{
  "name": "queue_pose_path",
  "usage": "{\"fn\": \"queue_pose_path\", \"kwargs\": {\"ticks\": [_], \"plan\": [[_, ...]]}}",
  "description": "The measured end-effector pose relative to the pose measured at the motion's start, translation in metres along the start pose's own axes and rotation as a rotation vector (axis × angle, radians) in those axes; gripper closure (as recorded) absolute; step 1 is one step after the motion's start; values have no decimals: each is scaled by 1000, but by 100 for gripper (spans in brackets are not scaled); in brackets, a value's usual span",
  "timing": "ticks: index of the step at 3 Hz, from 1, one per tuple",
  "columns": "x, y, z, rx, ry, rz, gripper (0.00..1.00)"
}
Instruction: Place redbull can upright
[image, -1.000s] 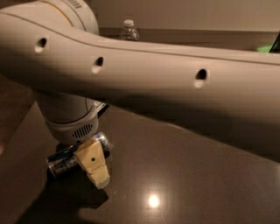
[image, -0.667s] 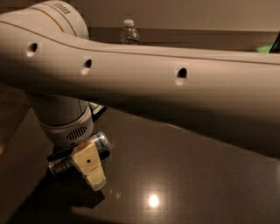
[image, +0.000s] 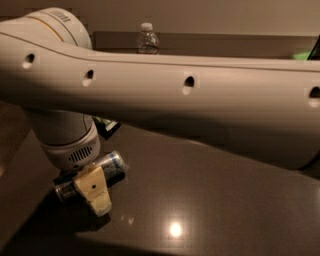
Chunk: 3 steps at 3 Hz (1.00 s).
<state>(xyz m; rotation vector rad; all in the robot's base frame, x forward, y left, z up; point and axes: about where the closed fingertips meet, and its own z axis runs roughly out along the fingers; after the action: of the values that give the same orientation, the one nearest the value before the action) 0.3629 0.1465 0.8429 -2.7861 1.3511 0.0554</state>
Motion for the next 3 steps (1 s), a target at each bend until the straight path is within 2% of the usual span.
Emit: {"fn": "queue_pose_path", "kwargs": {"ticks": [3], "plan": [[6,-8,-9,-16,-60,52,85]]}}
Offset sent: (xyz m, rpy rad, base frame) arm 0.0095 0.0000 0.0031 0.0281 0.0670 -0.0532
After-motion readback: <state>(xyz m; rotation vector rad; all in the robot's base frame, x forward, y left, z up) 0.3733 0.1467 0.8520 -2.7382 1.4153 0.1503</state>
